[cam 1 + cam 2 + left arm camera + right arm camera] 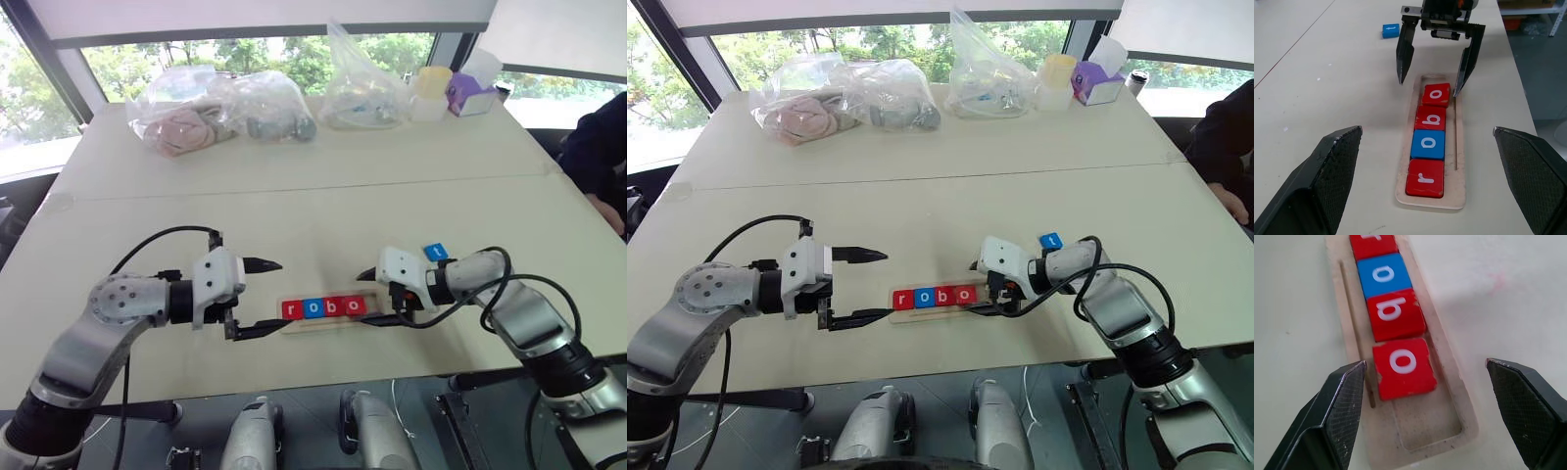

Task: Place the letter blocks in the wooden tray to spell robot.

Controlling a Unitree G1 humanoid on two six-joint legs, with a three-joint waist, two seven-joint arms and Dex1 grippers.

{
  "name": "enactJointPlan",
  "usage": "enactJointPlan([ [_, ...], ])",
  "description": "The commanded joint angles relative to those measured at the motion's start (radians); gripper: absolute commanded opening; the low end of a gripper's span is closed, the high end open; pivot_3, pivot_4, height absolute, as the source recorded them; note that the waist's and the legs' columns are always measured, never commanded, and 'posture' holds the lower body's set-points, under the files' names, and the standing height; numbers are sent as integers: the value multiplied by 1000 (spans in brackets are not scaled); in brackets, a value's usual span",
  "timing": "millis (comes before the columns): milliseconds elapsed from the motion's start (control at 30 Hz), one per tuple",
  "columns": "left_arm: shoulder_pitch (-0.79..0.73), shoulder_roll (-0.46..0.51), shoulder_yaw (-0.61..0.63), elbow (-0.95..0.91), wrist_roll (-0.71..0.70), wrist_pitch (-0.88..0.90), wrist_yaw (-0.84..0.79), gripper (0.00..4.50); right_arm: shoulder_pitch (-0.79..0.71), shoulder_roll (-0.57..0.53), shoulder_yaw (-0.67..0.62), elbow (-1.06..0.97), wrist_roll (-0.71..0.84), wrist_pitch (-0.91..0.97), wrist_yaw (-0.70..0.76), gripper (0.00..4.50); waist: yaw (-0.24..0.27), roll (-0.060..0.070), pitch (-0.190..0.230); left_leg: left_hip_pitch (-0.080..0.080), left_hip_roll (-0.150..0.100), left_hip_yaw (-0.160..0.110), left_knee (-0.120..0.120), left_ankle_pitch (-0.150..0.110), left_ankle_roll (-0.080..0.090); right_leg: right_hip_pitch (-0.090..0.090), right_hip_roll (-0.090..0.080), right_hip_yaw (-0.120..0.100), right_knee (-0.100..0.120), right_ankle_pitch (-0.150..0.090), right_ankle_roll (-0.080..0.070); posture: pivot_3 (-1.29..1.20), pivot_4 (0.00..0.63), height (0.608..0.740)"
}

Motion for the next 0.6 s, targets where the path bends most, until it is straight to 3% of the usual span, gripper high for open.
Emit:
enactJointPlan([
  [33,-4,-2,2,-24,-11,-11,2,4500,-8,9,-8,-1,-3,-26,-8,3998,0,0,0,0,0,0,0,0,0,0,0,0,0,0,0,0,150,740],
  [333,-6,-8,-1,-25,-10,-7,7,4500,-29,38,-18,15,-5,-32,-33,3998,0,0,0,0,0,0,0,0,0,0,0,0,0,0,0,0,150,740],
  [600,-7,-9,-1,-24,-10,-5,9,4500,-40,-7,-80,-56,85,65,17,3998,1,0,0,0,0,0,0,0,0,0,0,0,0,0,0,0,150,740],
])
